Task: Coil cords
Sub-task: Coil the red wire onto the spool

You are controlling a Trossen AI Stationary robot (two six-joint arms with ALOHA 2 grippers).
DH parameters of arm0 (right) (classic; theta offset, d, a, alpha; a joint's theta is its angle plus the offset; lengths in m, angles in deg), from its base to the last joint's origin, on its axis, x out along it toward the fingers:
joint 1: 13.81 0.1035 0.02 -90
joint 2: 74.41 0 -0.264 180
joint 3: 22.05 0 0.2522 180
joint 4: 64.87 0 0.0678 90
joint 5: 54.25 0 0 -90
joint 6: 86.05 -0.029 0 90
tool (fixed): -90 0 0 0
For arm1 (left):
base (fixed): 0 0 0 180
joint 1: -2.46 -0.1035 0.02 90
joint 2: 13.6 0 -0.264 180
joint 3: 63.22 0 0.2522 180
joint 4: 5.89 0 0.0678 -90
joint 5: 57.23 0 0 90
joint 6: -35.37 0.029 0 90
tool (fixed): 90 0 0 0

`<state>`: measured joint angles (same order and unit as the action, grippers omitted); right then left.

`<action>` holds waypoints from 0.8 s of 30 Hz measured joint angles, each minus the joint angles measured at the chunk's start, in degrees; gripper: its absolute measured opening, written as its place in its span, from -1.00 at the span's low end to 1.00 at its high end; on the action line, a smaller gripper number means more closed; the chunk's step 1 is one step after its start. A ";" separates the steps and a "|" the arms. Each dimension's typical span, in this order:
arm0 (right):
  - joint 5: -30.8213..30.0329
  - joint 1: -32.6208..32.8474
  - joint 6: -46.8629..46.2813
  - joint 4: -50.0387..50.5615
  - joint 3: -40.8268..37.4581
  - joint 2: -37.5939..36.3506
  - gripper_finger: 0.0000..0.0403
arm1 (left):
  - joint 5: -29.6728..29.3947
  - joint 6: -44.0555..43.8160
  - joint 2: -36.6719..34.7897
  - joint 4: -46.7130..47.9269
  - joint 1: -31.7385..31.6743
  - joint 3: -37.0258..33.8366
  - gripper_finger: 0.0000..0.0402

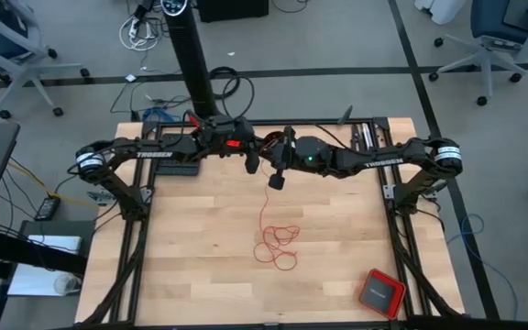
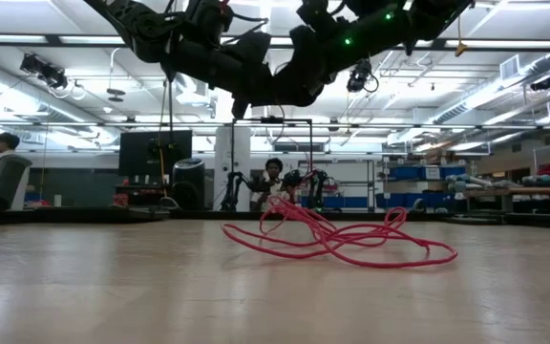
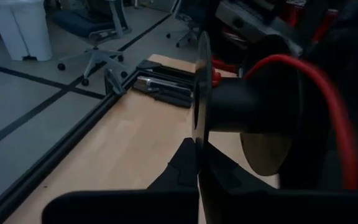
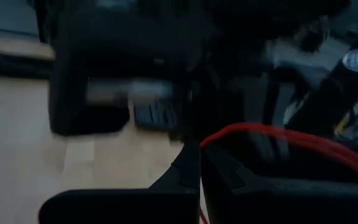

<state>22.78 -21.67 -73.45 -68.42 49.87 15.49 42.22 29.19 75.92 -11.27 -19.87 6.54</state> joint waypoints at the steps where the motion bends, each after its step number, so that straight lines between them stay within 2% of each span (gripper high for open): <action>1: -0.50 -0.11 -0.48 0.53 -0.08 0.00 -1.00 | 0.04 -0.07 0.03 -0.06 -0.01 -0.01 -0.99; 6: -6.11 0.52 0.85 0.63 -0.08 0.05 -1.00 | -0.18 -0.06 0.04 -0.85 -0.07 0.01 -0.99; 12: -7.39 1.72 1.27 1.30 -0.08 0.05 -1.00 | 0.09 -0.19 0.03 -0.30 -0.04 0.00 -0.99; 15: -10.04 2.25 2.57 1.11 -0.08 0.05 -1.00 | -0.68 -1.92 0.04 -0.36 -0.04 -0.01 -0.99; 19: -10.20 2.21 1.26 1.69 -0.08 0.05 -1.00 | -0.83 -4.83 0.04 -0.12 -0.04 0.01 -0.99; 24: -9.92 2.55 1.13 1.96 -0.08 0.02 -1.00 | -0.81 -3.24 0.04 0.59 -0.04 -0.01 -0.99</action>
<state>12.85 -19.12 -72.32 -66.47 49.79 15.52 41.41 25.95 75.96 -10.67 -19.91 6.53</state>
